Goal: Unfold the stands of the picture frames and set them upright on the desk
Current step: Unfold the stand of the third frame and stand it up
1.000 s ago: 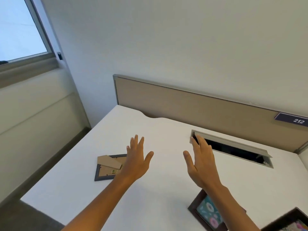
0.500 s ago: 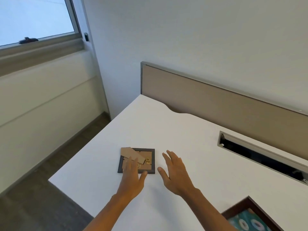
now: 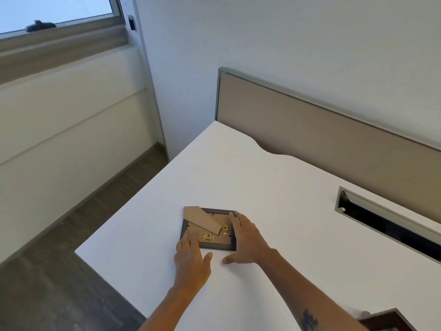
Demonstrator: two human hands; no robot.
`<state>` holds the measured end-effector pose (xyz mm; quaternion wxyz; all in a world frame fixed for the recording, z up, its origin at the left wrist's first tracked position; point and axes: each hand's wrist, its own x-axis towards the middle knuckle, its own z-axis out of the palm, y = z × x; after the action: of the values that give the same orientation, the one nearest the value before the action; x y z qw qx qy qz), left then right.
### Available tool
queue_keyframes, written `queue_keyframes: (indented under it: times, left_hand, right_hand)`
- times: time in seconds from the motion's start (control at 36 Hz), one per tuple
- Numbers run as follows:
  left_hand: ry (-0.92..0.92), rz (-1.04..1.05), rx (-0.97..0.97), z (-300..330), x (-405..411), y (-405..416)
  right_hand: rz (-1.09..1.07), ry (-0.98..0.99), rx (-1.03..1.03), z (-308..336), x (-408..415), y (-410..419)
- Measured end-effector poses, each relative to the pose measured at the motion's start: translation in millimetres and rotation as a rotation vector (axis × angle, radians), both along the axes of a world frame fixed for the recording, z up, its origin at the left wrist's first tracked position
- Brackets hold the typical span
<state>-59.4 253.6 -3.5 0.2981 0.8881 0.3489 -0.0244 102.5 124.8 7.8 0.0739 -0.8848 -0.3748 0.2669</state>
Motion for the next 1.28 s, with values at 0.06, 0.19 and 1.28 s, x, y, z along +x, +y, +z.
queue_keyframes:
  times: [0.06, 0.19, 1.28]
  left_hand:
    - [-0.005, -0.026, 0.025, -4, 3, 6]
    - [0.099, -0.064, 0.157, -13, 13, 16]
    - [-0.500, 0.037, -0.191, 37, 10, 39]
  right_hand:
    - [0.033, -0.004, -0.015, -3, 5, 3]
    - [0.063, -0.007, -0.040, -4, 16, 12]
    - [-0.192, 0.087, 0.487, 60, 12, -7]
